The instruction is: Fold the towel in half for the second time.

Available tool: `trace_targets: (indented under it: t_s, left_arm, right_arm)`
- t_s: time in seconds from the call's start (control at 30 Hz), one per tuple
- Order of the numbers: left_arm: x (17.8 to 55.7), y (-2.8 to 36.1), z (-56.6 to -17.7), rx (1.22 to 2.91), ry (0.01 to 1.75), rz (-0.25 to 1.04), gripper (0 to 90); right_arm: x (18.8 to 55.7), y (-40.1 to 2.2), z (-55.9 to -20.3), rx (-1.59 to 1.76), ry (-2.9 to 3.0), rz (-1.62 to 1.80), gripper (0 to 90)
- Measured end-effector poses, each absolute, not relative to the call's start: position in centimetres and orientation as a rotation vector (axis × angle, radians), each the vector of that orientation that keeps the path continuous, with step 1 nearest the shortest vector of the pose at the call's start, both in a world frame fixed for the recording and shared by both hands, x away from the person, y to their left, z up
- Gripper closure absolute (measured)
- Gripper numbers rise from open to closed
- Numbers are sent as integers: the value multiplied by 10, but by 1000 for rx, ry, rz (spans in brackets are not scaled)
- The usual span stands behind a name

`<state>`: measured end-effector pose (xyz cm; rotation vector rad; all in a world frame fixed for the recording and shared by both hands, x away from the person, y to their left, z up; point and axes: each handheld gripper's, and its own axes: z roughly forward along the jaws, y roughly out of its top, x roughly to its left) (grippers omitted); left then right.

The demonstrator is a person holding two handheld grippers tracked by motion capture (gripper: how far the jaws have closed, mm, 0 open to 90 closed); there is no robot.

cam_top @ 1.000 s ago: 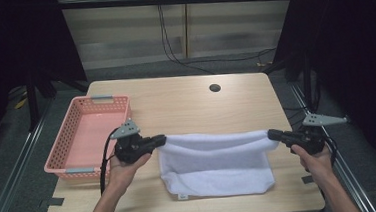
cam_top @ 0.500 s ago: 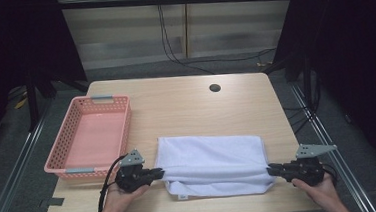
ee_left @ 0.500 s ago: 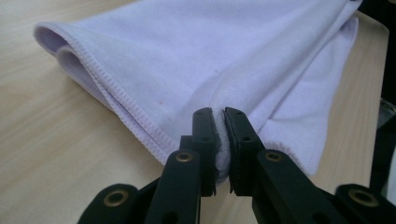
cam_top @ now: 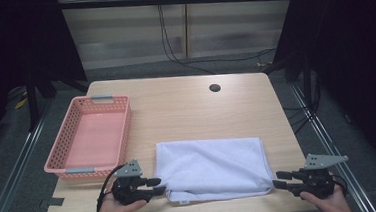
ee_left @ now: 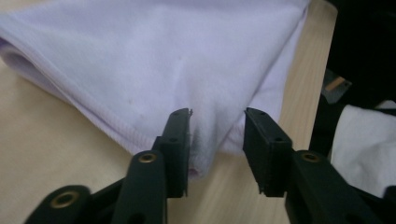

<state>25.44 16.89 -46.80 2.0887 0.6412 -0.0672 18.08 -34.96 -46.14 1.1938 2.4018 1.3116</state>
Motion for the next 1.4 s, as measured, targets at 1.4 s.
trace_targets:
  t_s: [1.4]
  left_arm:
    - [322, 108, -468, 2137, 694, 5, 399]
  right_arm:
    - [208, -285, -456, 1206, 2324, 1158, 469]
